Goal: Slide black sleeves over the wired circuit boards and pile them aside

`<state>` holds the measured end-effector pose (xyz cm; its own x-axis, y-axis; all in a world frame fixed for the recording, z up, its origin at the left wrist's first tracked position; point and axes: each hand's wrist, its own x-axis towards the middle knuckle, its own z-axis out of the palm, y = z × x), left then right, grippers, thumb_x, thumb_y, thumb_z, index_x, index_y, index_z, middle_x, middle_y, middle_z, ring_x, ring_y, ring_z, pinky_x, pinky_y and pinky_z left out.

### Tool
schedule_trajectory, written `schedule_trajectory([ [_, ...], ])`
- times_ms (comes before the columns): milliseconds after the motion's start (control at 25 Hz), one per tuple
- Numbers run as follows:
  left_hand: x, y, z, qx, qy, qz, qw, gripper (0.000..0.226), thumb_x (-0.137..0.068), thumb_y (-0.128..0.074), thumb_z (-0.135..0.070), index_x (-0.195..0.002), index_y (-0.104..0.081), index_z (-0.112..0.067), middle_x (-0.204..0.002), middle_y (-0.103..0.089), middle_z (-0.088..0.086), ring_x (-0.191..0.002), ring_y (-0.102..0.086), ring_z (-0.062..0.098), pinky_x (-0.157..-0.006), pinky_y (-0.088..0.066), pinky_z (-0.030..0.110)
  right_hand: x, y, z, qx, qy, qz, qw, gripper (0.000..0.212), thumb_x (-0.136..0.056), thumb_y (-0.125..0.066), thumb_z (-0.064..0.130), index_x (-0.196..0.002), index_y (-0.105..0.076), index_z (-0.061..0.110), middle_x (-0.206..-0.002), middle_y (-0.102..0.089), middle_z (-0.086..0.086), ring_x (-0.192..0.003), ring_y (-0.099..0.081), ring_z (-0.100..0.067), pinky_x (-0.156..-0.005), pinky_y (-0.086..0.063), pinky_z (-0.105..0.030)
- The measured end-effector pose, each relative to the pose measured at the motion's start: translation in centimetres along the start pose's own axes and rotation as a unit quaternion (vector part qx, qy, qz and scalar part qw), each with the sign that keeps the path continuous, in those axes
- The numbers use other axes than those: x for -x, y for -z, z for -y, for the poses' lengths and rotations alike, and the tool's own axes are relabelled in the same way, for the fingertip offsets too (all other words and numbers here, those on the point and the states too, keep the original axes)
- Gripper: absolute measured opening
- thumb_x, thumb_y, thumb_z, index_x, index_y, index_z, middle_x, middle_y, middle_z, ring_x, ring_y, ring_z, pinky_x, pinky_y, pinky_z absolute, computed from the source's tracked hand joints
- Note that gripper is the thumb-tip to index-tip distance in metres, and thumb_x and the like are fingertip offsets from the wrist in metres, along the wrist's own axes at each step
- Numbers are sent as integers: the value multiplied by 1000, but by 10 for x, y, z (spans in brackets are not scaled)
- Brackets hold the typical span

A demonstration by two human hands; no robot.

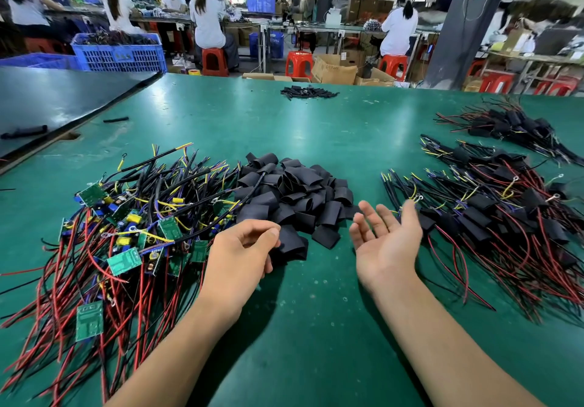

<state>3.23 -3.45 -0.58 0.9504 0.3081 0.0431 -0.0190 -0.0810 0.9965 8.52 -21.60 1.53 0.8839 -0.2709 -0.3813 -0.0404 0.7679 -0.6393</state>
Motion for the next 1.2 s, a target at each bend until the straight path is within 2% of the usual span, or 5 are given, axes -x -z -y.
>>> schedule_trajectory([
  [280, 8, -3, -4, -116, -42, -21, 992, 13, -90, -66, -11, -88, -73, -22, -58, -65, -11, -51, -54, 9, -55, -45, 18, -9, 2, 8, 90, 92, -53, 990, 44, -104, -46, 30, -146, -42, 18, -145, -48, -1, -129, -52, -17, -109, -39, -32],
  [320, 8, -4, -5, -120, -41, -29, 992, 11, -90, -67, -11, -91, -73, -21, -66, -68, -10, -56, -57, 10, -61, -48, 21, -13, 4, 9, 117, 117, -60, 984, 34, -103, -46, 28, -137, -49, 23, -150, -43, 1, -134, -15, -18, -109, -35, -31],
  [440, 8, -2, -7, -147, -56, -66, 985, 13, -90, -68, -13, -100, -72, -20, -88, -71, -4, -71, -64, 12, -74, -50, 24, -15, 2, -1, 211, 172, -28, 962, 27, -98, -47, 11, -81, -40, 31, -85, -41, 13, -73, -38, -5, -77, -31, -20],
  [840, -7, 6, -2, -286, -77, -72, 952, 45, -98, -57, -19, -141, -52, -11, -151, -43, 7, -137, -42, 23, -112, -27, 26, -2, 10, -37, 412, 228, 122, 874, 42, -95, -59, 13, -136, -59, 22, -123, -65, 17, -110, -60, 8, -87, -40, -5],
  [1200, -5, 8, -3, -360, -97, -57, 926, 28, -98, -54, -25, -124, -61, -18, -126, -58, 3, -109, -58, 31, -91, -47, 41, -2, 11, -35, 431, 213, 120, 868, 40, -94, -60, 17, -134, -62, 24, -123, -65, 19, -114, -58, 7, -85, -37, -5],
])
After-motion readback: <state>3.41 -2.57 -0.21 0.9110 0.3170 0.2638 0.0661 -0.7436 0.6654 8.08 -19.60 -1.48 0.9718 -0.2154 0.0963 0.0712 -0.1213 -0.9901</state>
